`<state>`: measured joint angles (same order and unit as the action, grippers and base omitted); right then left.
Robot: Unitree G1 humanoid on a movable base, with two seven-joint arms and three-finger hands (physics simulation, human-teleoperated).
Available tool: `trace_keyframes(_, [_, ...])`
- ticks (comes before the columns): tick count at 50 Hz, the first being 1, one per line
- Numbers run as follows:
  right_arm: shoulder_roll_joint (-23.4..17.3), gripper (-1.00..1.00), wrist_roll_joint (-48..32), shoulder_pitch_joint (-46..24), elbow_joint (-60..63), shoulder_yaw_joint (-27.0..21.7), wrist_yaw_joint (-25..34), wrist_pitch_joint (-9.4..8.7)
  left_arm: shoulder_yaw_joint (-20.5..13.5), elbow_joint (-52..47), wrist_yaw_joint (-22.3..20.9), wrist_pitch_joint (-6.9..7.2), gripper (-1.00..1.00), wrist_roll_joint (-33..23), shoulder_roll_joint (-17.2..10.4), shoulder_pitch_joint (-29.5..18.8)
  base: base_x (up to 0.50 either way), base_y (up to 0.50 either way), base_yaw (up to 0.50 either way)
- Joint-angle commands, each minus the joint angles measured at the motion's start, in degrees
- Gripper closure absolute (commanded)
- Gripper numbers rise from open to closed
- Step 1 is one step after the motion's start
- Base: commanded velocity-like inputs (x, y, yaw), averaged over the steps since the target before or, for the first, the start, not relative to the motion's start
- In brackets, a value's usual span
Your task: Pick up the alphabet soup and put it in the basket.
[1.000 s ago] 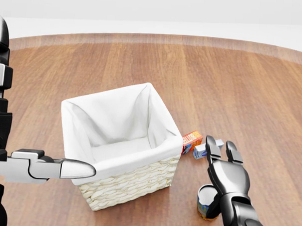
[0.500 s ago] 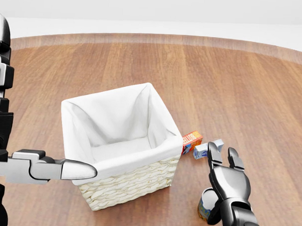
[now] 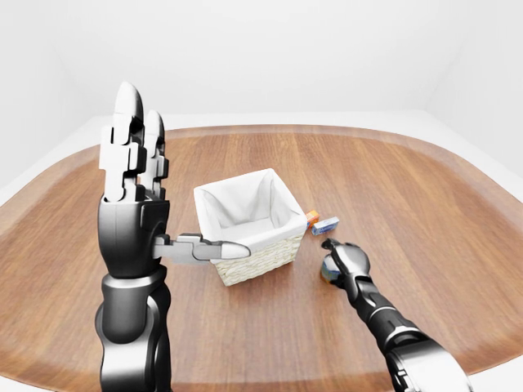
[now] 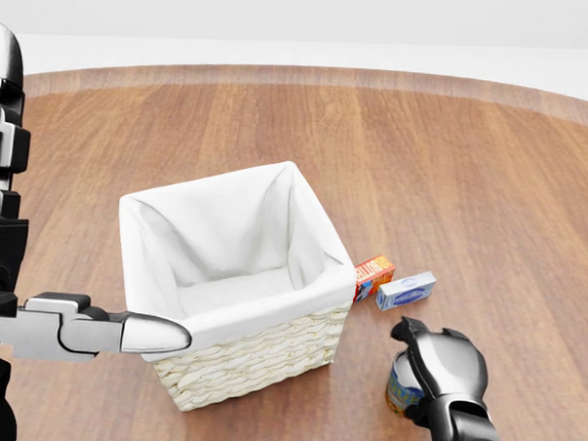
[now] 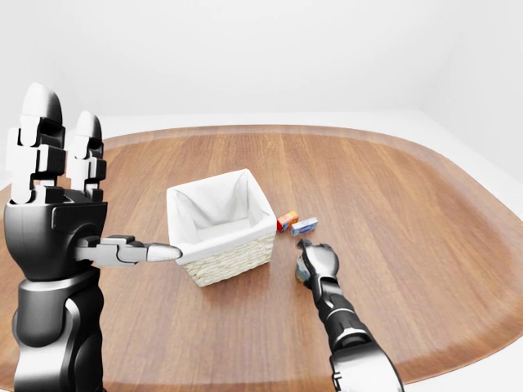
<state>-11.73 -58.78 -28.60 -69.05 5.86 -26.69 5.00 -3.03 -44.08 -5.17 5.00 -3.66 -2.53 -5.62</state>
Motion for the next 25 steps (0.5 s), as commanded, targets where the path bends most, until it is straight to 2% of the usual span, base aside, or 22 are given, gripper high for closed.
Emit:
trace_keyframes(1, [-0.62,0.95,0.31,-0.22,0.54,-0.63,-0.42,0.00,0.05,0.23,-0.04,0.00,-1.00,0.13,0.02,-0.03,0.00,0.00,0.00])
trace_keyframes(25, [-0.85,0.95,-0.36,-0.07,0.49,-0.50,-0.39,0.00,0.16,0.25,-0.18,0.00,-1.00,-0.19,0.00,0.11,0.00,0.00,0.00])
